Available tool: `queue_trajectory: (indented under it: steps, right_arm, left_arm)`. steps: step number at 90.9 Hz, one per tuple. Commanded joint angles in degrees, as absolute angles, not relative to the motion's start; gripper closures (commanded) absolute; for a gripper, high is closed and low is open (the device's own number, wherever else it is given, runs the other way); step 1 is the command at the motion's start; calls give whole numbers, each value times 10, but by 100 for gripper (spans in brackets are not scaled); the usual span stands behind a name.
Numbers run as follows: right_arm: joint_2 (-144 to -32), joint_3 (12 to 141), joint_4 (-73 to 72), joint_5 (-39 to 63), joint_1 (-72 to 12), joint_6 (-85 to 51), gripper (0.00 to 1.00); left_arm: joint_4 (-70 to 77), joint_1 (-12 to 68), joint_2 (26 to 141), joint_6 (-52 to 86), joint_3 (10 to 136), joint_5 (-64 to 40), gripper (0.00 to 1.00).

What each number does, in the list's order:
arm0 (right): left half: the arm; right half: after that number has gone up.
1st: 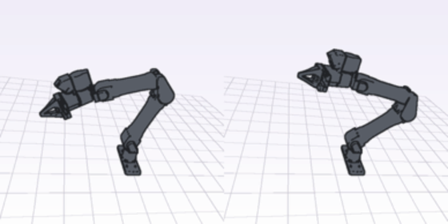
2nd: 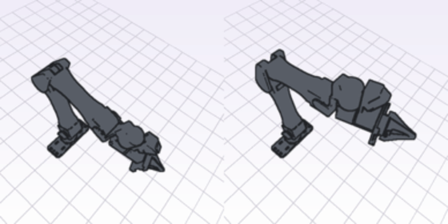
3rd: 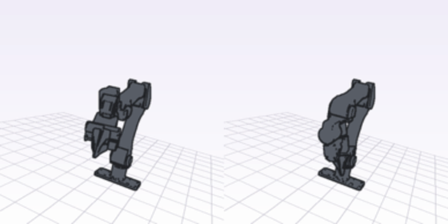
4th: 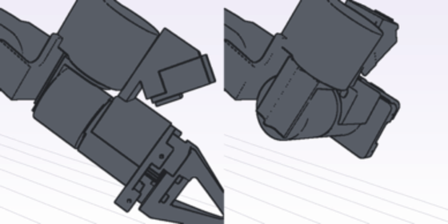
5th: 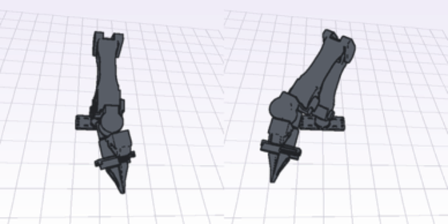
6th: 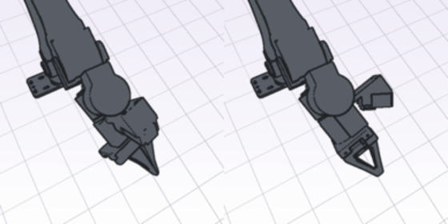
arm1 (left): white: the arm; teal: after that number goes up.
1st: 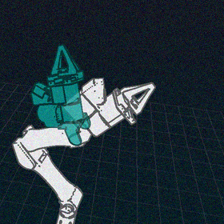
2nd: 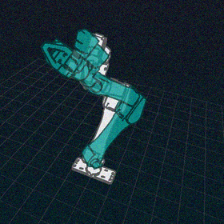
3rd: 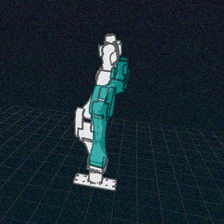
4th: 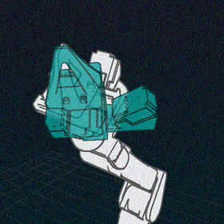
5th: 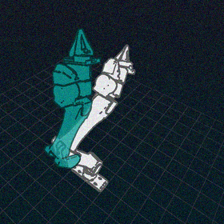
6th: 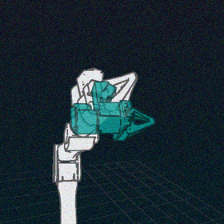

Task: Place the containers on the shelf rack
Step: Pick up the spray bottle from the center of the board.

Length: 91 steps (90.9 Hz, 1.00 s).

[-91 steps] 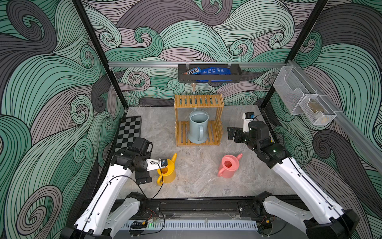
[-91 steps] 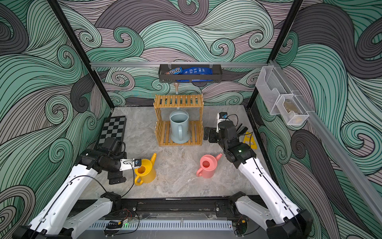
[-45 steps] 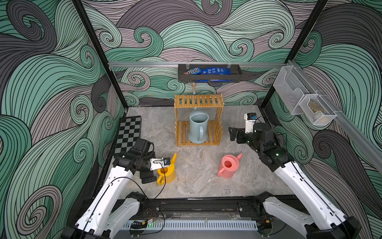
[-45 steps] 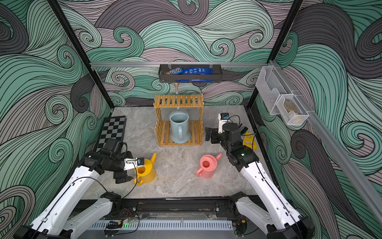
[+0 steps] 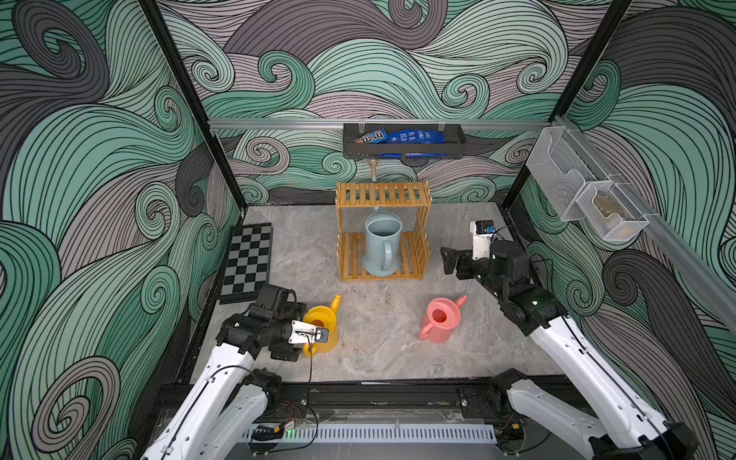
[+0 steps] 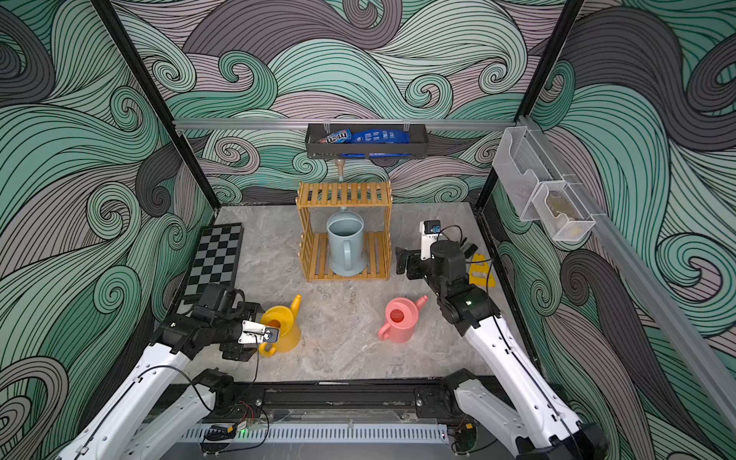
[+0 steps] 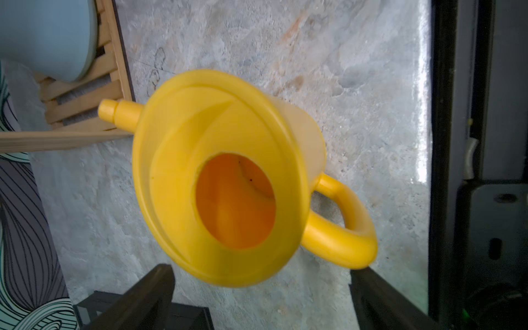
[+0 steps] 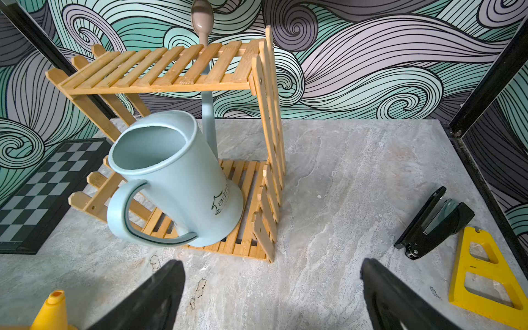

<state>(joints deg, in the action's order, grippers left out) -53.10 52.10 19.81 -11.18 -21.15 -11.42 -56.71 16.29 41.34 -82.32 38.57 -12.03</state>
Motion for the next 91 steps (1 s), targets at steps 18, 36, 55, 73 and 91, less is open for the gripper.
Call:
queue_trajectory:
  steps: [18,36,55,73,91]
  right_arm:
    - [-517,511,174,-93,-208,-118,1]
    - [-499,493,145,-44,-209,-100,1]
    - [-443,435,78,-11,-209,-93,1]
    - [-457,422,66,-12,-209,-74,1]
    - [-459,412,59,-31,-209,-84,1]
  left_arm:
    - [-542,176,377,-896,390,-299,1]
    - [-490,205,375,-940,359,-328,1]
    - [-588,210,342,-1009,395,-256,1]
    - [-636,210,306,-1096,398,-157,1]
    - [-406,210,257,-1156,256,-178,1]
